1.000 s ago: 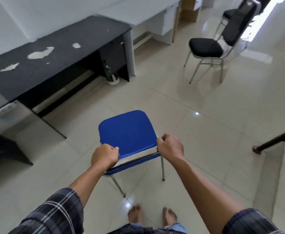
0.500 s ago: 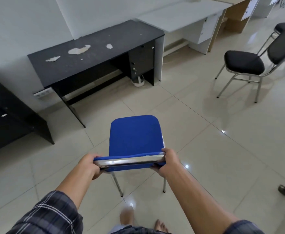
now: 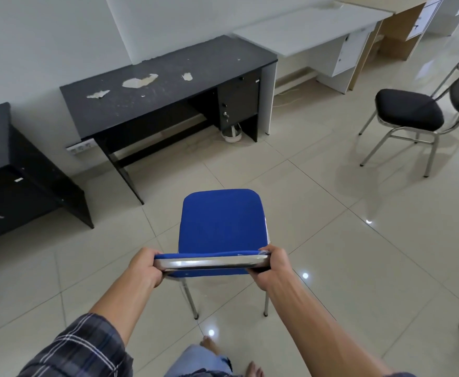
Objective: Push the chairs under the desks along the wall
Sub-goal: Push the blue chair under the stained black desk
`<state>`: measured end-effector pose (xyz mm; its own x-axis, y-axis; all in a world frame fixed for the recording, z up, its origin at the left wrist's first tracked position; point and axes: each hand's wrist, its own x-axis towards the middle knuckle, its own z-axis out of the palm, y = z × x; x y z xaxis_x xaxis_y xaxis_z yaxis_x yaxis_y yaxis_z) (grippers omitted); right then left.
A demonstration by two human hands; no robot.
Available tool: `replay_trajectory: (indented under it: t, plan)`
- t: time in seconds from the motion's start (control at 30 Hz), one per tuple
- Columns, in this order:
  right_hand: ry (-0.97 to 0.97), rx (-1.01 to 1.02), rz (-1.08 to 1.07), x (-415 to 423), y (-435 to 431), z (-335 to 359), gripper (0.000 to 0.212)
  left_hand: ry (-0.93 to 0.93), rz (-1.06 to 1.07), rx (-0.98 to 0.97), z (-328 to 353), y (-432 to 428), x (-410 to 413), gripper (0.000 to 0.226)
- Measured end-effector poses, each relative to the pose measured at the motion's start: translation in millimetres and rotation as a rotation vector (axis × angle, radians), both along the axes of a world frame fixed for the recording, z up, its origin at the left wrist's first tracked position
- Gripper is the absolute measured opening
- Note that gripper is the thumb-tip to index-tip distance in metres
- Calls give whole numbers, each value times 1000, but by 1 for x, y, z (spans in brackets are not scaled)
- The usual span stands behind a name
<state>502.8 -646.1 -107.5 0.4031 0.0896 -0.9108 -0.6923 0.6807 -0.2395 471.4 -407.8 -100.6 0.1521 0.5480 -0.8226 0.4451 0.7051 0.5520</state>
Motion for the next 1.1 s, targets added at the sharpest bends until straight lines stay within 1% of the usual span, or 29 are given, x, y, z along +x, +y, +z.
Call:
replay_trajectory:
  t: [0.07, 0.2, 0.4, 0.57, 0.7, 0.83, 1.1]
  plan:
    - [10, -23, -11, 7, 3, -1, 16, -13, -31, 12, 9, -1, 5, 15]
    - [-13, -18, -13, 23, 14, 0, 13, -21, -46, -5, 7, 13, 25, 15]
    - [-14, -27, -48, 69, 43, 0, 12, -5, -96, 18, 10, 40, 80, 15]
    - [-8, -28, -82, 111, 70, -5, 18, -5, -119, 13, 11, 65, 125, 14]
    - [-32, -6, -108, 140, 88, -5, 11, -7, -147, 0, 11, 85, 158, 13]
    - [-56, 16, -109, 164, 102, -1, 16, -16, -170, -25, 13, 100, 181, 13]
    - [-68, -7, -72, 219, 127, -3, 17, -31, -114, -30, 16, 122, 225, 14]
